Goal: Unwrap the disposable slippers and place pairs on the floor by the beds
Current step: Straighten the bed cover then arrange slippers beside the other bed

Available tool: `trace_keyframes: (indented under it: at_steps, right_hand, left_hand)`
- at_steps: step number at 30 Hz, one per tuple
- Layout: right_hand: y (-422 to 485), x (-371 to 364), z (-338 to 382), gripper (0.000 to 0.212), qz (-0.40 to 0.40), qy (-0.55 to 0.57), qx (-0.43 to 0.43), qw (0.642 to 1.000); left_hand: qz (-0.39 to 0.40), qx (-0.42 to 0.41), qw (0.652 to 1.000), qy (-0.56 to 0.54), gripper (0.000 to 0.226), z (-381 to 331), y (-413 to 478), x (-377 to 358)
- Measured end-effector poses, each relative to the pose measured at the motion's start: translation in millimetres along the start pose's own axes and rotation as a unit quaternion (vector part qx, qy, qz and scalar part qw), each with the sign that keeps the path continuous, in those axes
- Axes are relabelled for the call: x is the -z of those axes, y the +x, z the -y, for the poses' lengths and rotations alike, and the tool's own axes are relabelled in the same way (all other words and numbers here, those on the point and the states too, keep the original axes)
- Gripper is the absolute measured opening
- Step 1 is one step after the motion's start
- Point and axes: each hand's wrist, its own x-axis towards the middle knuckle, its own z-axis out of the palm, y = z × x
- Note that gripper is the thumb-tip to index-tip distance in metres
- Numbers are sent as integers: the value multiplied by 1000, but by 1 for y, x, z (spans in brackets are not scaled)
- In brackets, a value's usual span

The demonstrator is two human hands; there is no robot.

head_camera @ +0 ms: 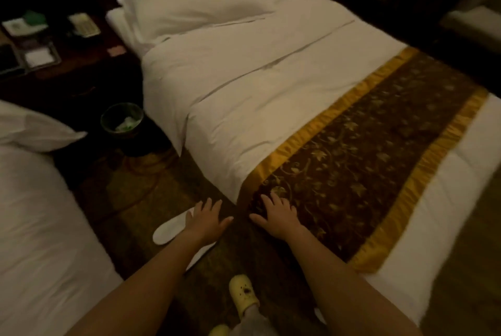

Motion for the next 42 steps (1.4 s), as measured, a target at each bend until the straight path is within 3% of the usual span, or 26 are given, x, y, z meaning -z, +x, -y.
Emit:
trace_keyframes:
  at_steps: [7, 15, 20, 30, 42]
  right_hand:
    - [-109, -12, -88, 74, -25, 91, -98, 991]
    - [-226, -31, -202, 74, -81, 203, -197, 956]
    - [-297, -52, -287, 75, -99, 260, -253, 927]
    - [-409, -95, -456, 76, -87, 327, -328, 882]
    - [-420, -59, -638, 76, -96, 353, -365, 856]
  left_hand:
    - [47, -140, 986, 79, 69, -105, -49, -12]
    - [90, -247, 943, 205, 63, -247, -104, -53]
    - [103, -279, 914, 274, 63, -339, -135, -100]
    - [103, -342, 884, 301, 62, -517, -195, -209]
    - [135, -373, 865, 308, 64, -702, -162, -249]
